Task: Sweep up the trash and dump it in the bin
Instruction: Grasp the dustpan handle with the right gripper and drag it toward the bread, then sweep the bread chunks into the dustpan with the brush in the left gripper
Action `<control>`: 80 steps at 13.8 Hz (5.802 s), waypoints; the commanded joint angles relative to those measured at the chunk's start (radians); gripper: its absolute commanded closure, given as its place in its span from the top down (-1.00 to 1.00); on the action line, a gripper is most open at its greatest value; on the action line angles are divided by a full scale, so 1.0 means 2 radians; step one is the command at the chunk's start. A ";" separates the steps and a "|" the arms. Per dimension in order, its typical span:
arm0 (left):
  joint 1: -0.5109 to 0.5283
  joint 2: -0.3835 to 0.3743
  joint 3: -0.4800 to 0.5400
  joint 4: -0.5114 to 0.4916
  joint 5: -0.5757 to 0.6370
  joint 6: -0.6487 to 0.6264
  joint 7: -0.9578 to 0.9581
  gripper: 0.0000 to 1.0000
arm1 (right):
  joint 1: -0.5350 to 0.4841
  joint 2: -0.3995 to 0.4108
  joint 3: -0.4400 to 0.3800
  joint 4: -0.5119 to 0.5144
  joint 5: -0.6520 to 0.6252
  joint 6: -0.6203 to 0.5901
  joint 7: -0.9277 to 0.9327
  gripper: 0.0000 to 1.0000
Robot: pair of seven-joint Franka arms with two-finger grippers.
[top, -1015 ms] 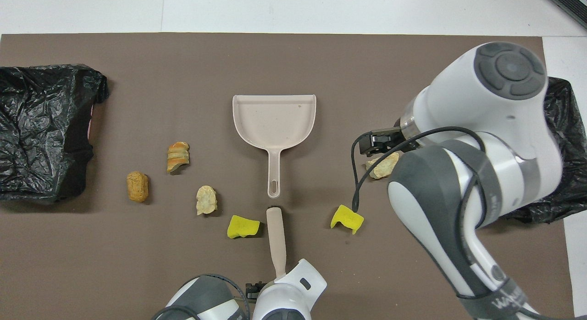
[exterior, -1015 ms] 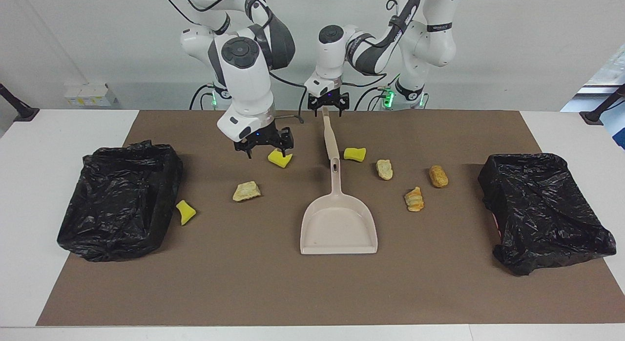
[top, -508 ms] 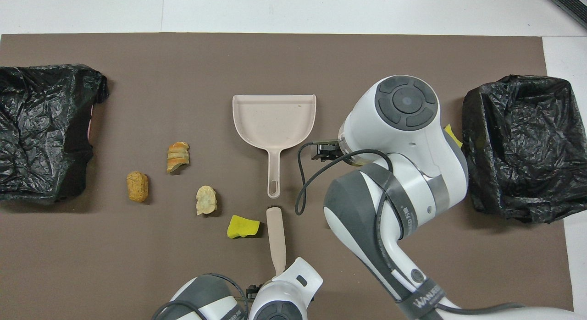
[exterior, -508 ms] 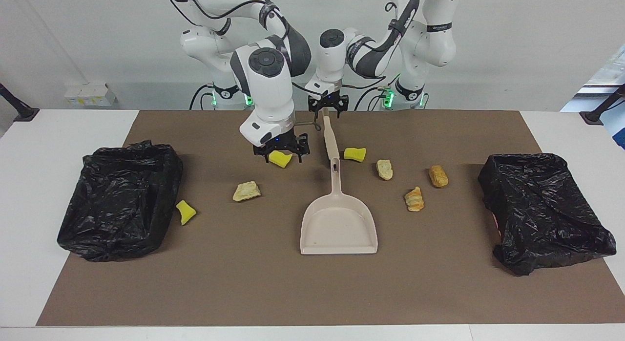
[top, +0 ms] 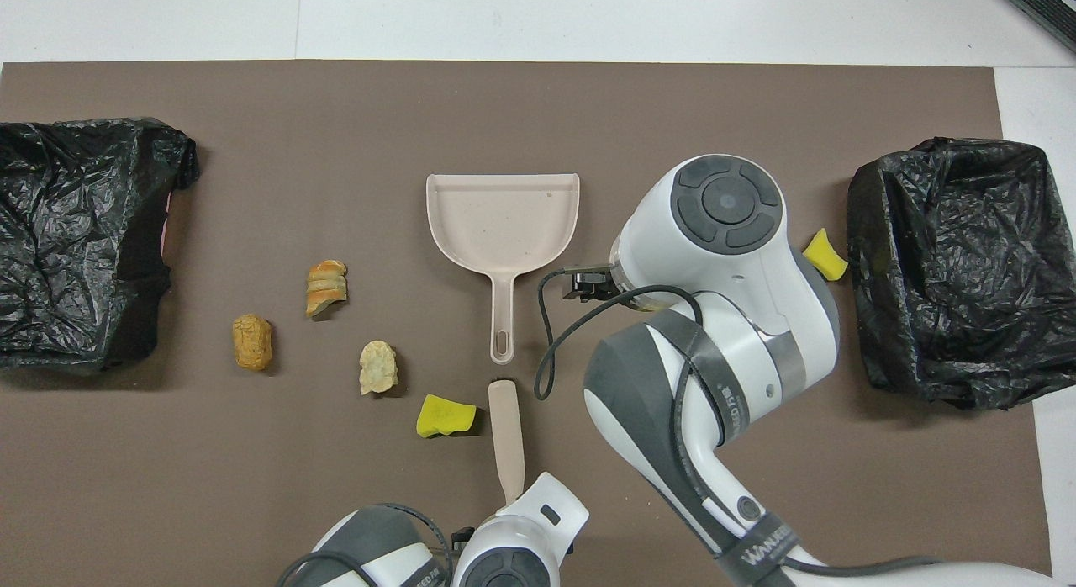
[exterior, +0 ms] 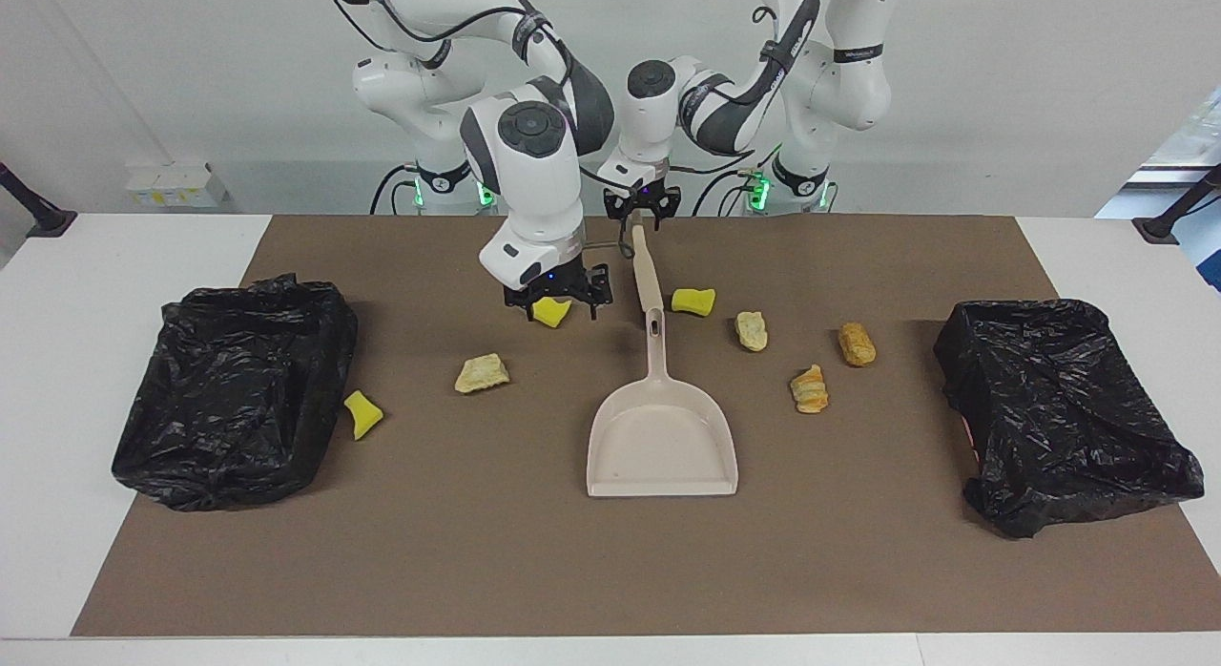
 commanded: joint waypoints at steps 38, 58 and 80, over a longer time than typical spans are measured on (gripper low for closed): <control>0.451 -0.070 0.017 0.071 0.068 -0.239 0.351 -1.00 | 0.083 0.086 0.000 -0.021 -0.060 0.123 -0.120 -1.00; 0.346 -0.024 0.015 0.021 0.058 -0.131 0.401 -1.00 | 0.027 -0.018 0.000 -0.125 -0.101 0.064 -0.696 -1.00; 0.159 0.002 0.012 0.082 -0.071 -0.138 0.223 -1.00 | 0.038 -0.002 0.001 -0.153 -0.116 0.141 -0.694 -1.00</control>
